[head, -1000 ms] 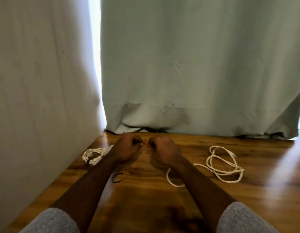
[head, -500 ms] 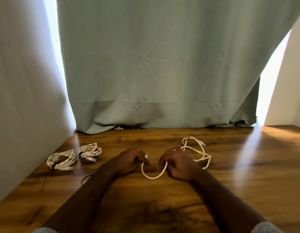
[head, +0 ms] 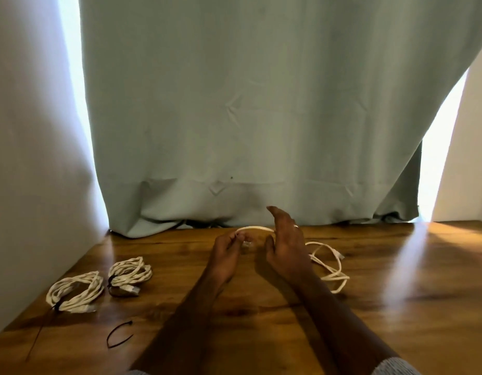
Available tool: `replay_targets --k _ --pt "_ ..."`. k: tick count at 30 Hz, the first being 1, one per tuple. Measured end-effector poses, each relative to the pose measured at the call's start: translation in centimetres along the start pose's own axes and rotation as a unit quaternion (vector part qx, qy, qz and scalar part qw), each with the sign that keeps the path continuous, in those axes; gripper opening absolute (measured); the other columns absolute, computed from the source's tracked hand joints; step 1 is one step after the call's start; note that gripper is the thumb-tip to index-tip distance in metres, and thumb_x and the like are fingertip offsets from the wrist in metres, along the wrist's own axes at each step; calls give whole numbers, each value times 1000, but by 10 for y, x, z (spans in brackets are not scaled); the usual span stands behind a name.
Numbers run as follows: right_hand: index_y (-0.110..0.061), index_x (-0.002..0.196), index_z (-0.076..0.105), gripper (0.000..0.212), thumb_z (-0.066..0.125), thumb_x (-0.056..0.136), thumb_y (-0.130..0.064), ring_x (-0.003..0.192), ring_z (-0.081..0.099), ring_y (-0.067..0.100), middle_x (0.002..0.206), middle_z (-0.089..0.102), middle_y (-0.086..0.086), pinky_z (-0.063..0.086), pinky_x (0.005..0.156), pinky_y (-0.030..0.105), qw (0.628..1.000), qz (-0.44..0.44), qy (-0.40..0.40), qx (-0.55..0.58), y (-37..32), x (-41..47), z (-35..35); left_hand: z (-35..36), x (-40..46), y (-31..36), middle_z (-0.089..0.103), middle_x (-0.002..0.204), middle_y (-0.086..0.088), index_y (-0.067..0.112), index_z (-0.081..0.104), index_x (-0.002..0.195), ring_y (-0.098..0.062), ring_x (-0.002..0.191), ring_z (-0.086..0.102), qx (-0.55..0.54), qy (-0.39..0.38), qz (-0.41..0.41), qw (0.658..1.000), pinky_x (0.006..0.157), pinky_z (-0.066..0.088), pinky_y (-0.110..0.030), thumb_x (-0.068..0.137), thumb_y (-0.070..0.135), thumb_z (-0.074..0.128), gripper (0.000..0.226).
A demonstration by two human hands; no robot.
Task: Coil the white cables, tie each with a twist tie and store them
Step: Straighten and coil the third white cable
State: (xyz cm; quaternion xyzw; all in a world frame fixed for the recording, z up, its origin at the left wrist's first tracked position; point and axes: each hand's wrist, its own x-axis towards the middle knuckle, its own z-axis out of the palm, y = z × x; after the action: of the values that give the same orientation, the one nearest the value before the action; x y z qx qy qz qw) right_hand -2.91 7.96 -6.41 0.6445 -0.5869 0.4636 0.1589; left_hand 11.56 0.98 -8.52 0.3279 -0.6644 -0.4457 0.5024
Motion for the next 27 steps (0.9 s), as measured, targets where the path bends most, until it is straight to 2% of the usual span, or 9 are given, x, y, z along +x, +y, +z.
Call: replay_targets --k 4,8,10,13,16,20,23,25,27 --pt "-25 134 53 34 46 101 -24 107 60 14 122 64 -2 51 90 34 998 -14 6 61 8 2 20 18 5 -4 62 63 -10 5 64 83 -20 61 62 -210 13 -82 974 67 52 -35 104 21 48 31" --pt "-32 108 57 16 42 106 -31 68 64 13 78 67 -5 52 62 40 992 47 -31 111 18 10 35 8 8 5 40 54 -2 4 57 81 -12 43 41 -391 -67 -122 910 51 44 -29 94 17 54 19" --pt "-30 106 57 18 40 107 -35 75 65 24 83 69 3 51 66 41 992 85 -60 68 26 15 40 3 6 8 32 49 3 5 56 78 -8 39 31 -424 -108 -128 890 46 32 -24 92 25 54 25" --pt "-23 114 54 25 36 106 -40 92 66 35 100 71 12 49 74 40 979 92 -167 -70 31 13 43 1 4 12 30 44 5 3 61 77 -6 34 27 -458 -145 -148 865 41 23 -22 96 46 45 49" --pt "-22 122 47 27 36 105 -40 96 66 33 107 68 11 41 71 36 960 79 -219 -156 19 9 40 1 6 18 31 44 5 -3 65 103 -4 34 27 -476 -163 -144 852 38 21 -21 94 47 44 55" --pt "-15 133 46 35 45 101 -28 108 65 34 120 66 14 44 77 36 936 80 -290 -184 -1 7 39 0 6 21 43 54 0 -4 52 135 -5 41 34 -486 -162 -122 850 43 26 -21 95 40 50 59" --pt "-12 122 62 29 45 100 -22 116 63 30 125 65 11 48 95 39 903 0 -356 -241 -16 3 33 2 4 29 66 79 -11 -4 45 137 -10 53 50 -475 -150 -93 862 47 39 -21 91 22 58 55" --pt "-11 118 63 28 47 100 -26 112 64 32 122 66 13 50 92 41 906 -58 -364 -209 -22 2 30 -1 7 33 72 102 -19 2 42 130 -15 64 63 -441 -132 -81 884 49 45 -21 95 10 51 38" --pt "-16 116 62 30 48 98 -37 104 65 32 116 67 12 53 84 39 916 -75 -364 -148 -23 5 22 -3 12 31 70 116 -23 8 35 134 -25 83 73 -389 -102 -80 912 59 54 -25 101 4 45 35"
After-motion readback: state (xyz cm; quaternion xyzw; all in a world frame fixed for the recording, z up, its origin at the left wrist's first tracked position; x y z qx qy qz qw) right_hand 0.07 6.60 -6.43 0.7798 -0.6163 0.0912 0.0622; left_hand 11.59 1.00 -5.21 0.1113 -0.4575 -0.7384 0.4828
